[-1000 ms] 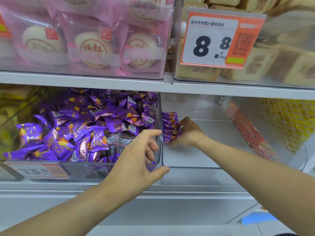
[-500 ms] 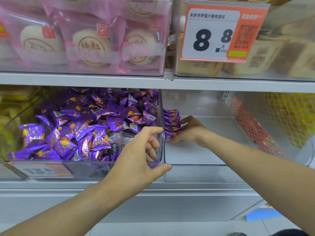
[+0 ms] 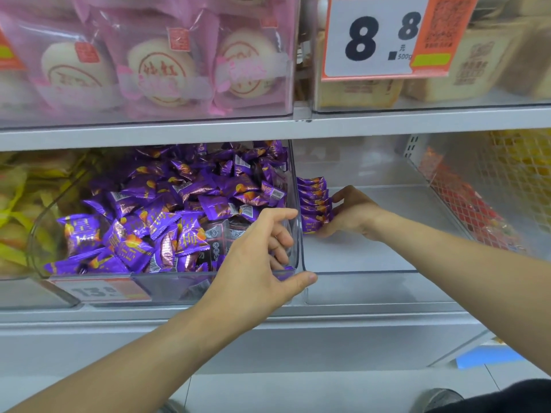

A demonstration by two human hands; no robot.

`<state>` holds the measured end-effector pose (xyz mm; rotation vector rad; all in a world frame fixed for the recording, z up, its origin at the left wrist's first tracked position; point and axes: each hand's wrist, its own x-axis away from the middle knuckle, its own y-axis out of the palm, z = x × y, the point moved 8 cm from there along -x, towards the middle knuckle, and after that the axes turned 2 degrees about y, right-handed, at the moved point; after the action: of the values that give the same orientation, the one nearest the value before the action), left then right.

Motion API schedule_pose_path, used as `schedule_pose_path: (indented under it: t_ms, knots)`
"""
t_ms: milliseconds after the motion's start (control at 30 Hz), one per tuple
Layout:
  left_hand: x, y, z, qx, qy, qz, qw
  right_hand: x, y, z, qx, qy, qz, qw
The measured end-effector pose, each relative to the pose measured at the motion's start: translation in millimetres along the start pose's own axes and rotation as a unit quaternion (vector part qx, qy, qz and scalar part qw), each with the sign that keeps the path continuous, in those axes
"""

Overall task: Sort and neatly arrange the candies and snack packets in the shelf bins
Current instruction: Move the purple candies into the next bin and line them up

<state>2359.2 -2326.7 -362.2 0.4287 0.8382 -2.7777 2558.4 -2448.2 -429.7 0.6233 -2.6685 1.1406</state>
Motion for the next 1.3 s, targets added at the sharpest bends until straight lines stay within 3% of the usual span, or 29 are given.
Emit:
schedule_pose_path:
  t_ms: [233, 333, 433, 533, 600, 667, 733, 800, 933, 1033, 1167, 1300]
  knots:
    - [1, -1, 2, -0.014, 0.007, -0.004, 1.000, 0, -3, -2, 0.028, 0.000, -0.013, 1.000]
    - [0, -17, 17, -0.057, 0.037, 0.021, 0.997, 9, -21, -13, 0.021, -0.017, 0.040, 0.999]
    - [-1, -60, 31, -0.156, 0.059, 0.128, 0.978, 35, -38, -40, -0.071, -0.133, 0.129, 0.980]
    - [-1, -97, 26, -0.275, 0.039, 0.202, 0.939, 79, -25, -79, -0.118, -0.290, 0.095, 0.945]
    - [-6, -99, 8, -0.315, 0.002, 0.158, 0.936, 109, -10, -104, -0.084, -0.386, 0.068, 0.916]
    - [-11, -93, -11, -0.326, -0.027, 0.100, 0.940, 129, 0, -122, -0.010, -0.464, 0.096, 0.881]
    - [-13, -89, -21, -0.347, -0.024, 0.076, 0.935, 133, 8, -131, 0.069, -0.500, 0.124, 0.854]
    - [-16, -93, -24, -0.354, -0.020, 0.089, 0.931, 129, 11, -136, 0.117, -0.493, 0.129, 0.852]
    - [-14, -106, -17, -0.340, -0.019, 0.137, 0.930, 120, 13, -146, 0.183, -0.467, 0.120, 0.857]
    - [-3, -125, -4, -0.299, -0.016, 0.213, 0.930, 110, 21, -152, 0.241, -0.433, 0.096, 0.863]
    - [17, -139, -6, -0.142, -0.083, 0.294, 0.942, 98, 36, -157, 0.324, -0.394, 0.083, 0.856]
    - [28, -125, -20, 0.015, -0.153, 0.299, 0.942, 90, 41, -164, 0.330, -0.378, 0.110, 0.858]
